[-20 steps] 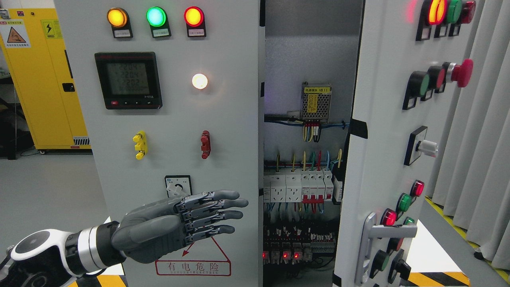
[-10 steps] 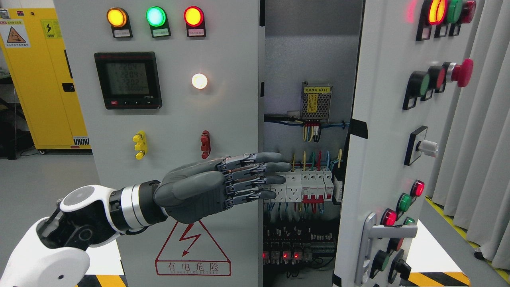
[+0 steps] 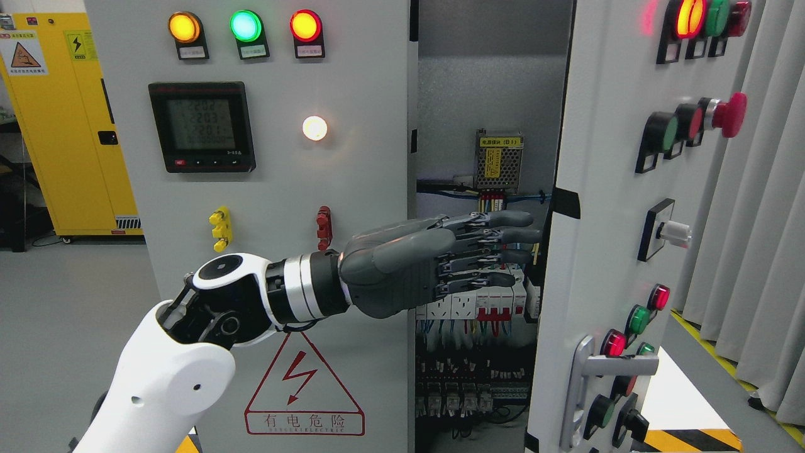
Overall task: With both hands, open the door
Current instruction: 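Reach the left hand into the gap beside the push-button door, then push the push-button door outward with the left hand, swinging it open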
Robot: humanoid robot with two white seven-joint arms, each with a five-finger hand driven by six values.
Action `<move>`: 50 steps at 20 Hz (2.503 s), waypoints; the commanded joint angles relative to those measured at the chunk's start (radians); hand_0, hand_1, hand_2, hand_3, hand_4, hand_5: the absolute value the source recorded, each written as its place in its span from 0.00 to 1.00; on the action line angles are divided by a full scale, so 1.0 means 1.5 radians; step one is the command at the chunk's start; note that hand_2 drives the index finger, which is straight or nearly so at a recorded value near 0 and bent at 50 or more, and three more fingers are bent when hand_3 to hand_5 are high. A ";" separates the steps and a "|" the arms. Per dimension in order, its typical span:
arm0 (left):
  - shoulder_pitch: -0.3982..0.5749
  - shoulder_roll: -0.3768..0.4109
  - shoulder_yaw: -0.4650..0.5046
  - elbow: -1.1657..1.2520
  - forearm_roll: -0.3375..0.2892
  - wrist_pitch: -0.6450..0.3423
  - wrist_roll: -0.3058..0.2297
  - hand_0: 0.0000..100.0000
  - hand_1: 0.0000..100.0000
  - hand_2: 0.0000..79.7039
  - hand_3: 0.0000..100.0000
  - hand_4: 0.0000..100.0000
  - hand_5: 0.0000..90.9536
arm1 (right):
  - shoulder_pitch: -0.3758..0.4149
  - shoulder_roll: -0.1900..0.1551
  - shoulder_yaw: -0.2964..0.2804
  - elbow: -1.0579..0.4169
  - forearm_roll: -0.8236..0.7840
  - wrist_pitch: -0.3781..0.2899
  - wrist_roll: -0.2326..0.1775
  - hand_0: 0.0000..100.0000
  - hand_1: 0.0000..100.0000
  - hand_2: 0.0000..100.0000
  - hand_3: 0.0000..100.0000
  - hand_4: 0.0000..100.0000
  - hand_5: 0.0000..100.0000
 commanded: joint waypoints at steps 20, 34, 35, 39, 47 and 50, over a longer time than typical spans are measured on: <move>-0.069 -0.234 -0.026 0.109 -0.034 0.012 0.014 0.12 0.56 0.00 0.00 0.00 0.00 | -0.002 -0.015 -0.004 0.003 0.000 -0.006 -0.002 0.00 0.50 0.04 0.00 0.00 0.00; -0.070 -0.275 -0.042 0.079 -0.032 0.028 0.058 0.12 0.56 0.00 0.00 0.00 0.00 | -0.002 -0.017 -0.001 0.003 0.001 -0.007 -0.002 0.00 0.50 0.04 0.00 0.00 0.00; -0.073 -0.275 -0.043 0.079 -0.032 0.028 0.058 0.12 0.56 0.00 0.00 0.00 0.00 | -0.002 -0.017 -0.001 0.003 0.001 -0.008 -0.002 0.00 0.50 0.04 0.00 0.00 0.00; -0.084 -0.276 -0.057 0.077 0.001 0.028 0.060 0.12 0.56 0.00 0.00 0.00 0.00 | -0.002 -0.017 -0.001 0.003 0.001 -0.007 -0.002 0.00 0.50 0.04 0.00 0.00 0.00; -0.103 -0.278 -0.104 0.078 0.009 0.024 0.061 0.12 0.56 0.00 0.00 0.00 0.00 | -0.002 -0.019 0.000 0.004 0.001 -0.007 -0.002 0.00 0.50 0.04 0.00 0.00 0.00; -0.104 -0.278 -0.130 0.081 0.009 0.021 0.061 0.12 0.56 0.00 0.00 0.00 0.00 | -0.002 -0.020 0.000 0.003 0.001 -0.007 -0.002 0.00 0.50 0.04 0.00 0.00 0.00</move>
